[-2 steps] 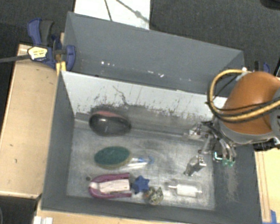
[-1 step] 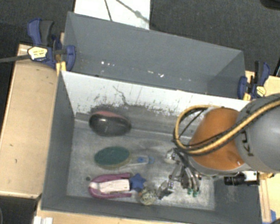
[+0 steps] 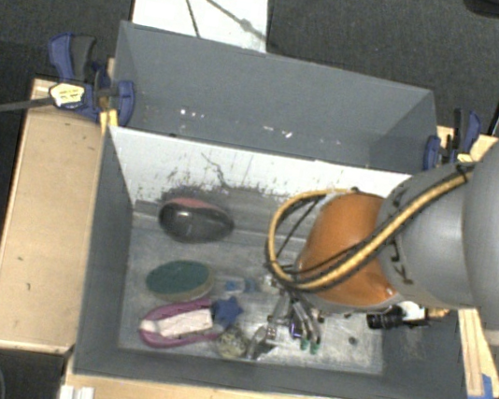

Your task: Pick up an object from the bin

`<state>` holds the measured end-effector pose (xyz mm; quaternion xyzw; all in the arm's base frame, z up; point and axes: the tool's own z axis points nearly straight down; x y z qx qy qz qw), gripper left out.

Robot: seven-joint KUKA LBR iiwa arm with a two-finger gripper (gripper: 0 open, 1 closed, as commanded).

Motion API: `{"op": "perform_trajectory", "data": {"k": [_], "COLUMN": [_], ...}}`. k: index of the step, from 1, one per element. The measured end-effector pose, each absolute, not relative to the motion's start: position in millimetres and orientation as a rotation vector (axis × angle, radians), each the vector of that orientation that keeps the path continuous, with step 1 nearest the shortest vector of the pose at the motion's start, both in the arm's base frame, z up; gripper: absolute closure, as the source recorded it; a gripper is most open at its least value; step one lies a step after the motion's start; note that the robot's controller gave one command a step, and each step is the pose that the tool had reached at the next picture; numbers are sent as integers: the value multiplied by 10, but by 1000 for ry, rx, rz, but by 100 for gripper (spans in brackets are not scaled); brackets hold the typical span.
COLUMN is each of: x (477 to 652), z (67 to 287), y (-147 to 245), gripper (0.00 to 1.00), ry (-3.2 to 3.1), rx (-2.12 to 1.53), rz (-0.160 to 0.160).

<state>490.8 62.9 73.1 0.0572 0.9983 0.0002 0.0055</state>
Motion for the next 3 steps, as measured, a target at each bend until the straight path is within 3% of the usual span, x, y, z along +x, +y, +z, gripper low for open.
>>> {"op": "perform_trajectory", "data": {"k": [1, 2, 3], "x": [4889, 5492, 4824], "z": [822, 1219, 728], "y": [1720, 986, 999], "gripper": [0, 0, 0], "ry": [3103, 3065, 3125], "rx": [488, 643, 141], "rz": [5, -1, 3]}}
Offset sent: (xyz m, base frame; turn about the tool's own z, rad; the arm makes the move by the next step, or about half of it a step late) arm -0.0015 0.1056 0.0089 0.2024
